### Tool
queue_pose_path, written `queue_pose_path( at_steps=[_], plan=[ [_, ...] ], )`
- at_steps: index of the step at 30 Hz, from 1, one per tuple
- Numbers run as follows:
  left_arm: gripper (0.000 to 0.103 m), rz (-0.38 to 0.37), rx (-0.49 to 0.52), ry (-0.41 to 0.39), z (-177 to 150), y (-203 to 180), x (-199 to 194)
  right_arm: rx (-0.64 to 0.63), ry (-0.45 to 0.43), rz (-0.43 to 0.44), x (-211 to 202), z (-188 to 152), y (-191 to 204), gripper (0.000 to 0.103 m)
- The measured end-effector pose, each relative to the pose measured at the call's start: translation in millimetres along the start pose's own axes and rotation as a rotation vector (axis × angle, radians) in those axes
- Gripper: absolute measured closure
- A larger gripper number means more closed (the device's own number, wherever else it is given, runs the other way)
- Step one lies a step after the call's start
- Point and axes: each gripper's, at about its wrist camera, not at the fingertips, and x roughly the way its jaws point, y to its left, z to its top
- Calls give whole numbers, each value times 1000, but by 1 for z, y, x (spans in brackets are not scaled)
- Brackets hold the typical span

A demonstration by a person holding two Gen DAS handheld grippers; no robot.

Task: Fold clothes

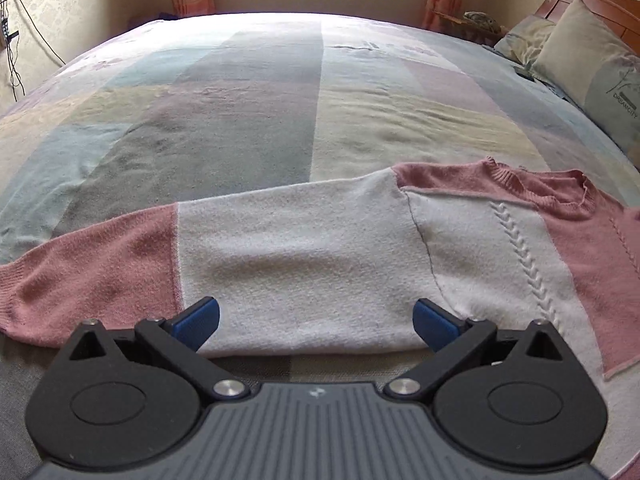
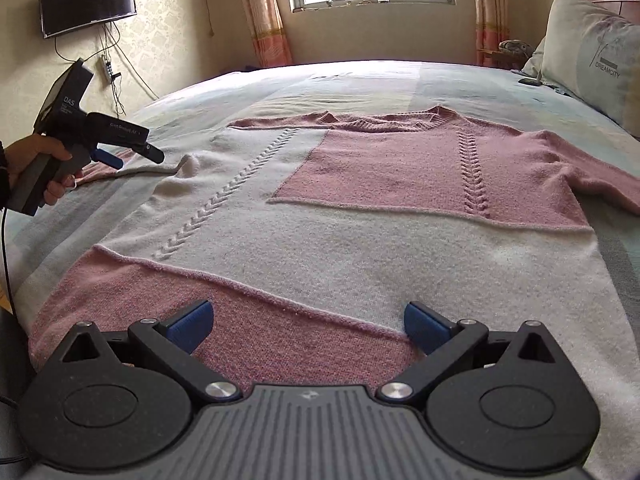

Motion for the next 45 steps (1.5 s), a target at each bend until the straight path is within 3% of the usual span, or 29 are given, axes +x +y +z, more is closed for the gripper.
queue_pose_path(
  at_steps=[2, 7, 9, 12, 18, 22, 28, 31, 34, 36, 38, 40, 45],
  plan=[
    [1, -51, -34, -21, 13, -5, 9, -26, 3, -17, 1, -1, 4, 0],
    [1, -95, -141, 57, 11, -7, 49, -50, 6, -34, 3, -2, 6, 0],
    [1, -109, -138, 30, -4, -4, 40, -45, 7, -30, 2, -1, 5, 0],
    [1, -130, -139, 50, -12, 1, 24, -40, 7, -25, 2, -1, 4, 0],
    [1, -66, -199, -38, 10, 25, 16, -50, 9, -31, 1, -2, 6, 0],
    [1, 17, -300, 14, 7, 57, 40, -43, 7, -32, 1, -2, 5, 0],
    [1, 112, -374, -35, 0, 92, 23, -37, 8, -30, 1, -1, 4, 0],
    [1, 93, -429, -30, 7, 105, 21, -47, 9, -35, 1, -2, 6, 0],
    [1, 59, -476, -79, 7, 112, 25, -51, 9, -38, 2, -2, 6, 0],
    [1, 89, -551, -74, 2, 123, 32, -40, 8, -34, 2, -1, 5, 0],
    [1, 106, -580, -95, 3, 125, 30, -23, 6, -26, 1, 0, 3, 0],
    [1, 124, -587, -61, 8, 118, 27, -15, 3, -20, 1, 0, 1, 0],
    [1, -57, -503, -7, 26, 66, 17, -7, 5, -17, 0, 0, 1, 0]
  ],
)
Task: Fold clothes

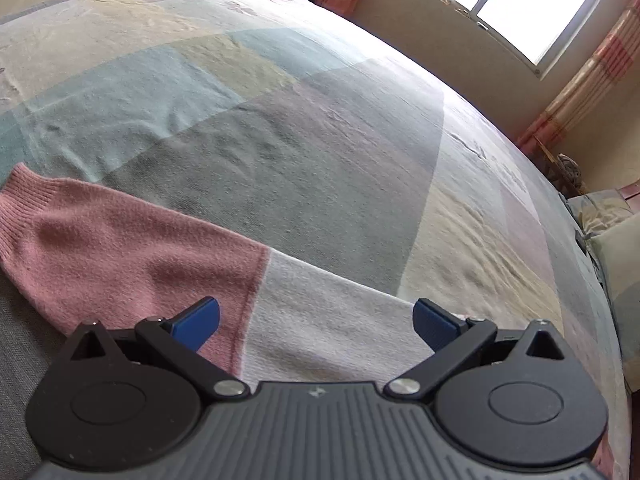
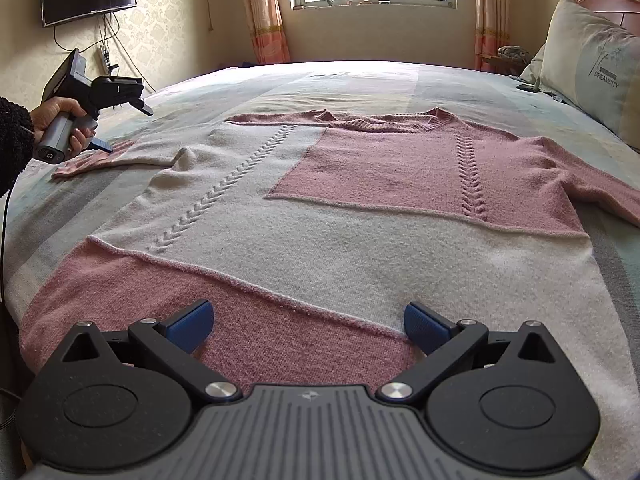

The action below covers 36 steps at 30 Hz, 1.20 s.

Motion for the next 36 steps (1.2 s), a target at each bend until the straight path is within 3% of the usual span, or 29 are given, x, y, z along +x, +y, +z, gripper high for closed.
queue_pose_path(
  at_steps=[7, 10, 13, 20, 24, 28, 33, 36],
  plan=[
    [1, -227, 198, 172, -35, -105, 34, 29, -6, 15, -2, 0, -4, 0],
    [1, -237, 252, 233, -52, -132, 60, 18, -4, 10, -2, 0, -3, 0],
    [1, -164, 255, 229, -57, -139, 85, 6, -2, 6, -2, 0, -2, 0],
    [1, -141, 190, 126, -29, -145, 115, -4, -1, 10, -1, -1, -2, 0],
    [1, -138, 251, 137, -28, -156, 90, -8, 0, 9, -1, -1, -2, 0],
    [1, -130, 341, 102, -21, -150, 35, 49, -13, 34, -5, 2, -9, 0],
    [1, -54, 339, 67, 6, -106, -24, 260, -95, 154, -18, 3, -33, 0],
    [1, 9, 287, 45, 19, -64, -35, 341, -96, 189, -20, 5, -38, 0]
  ],
)
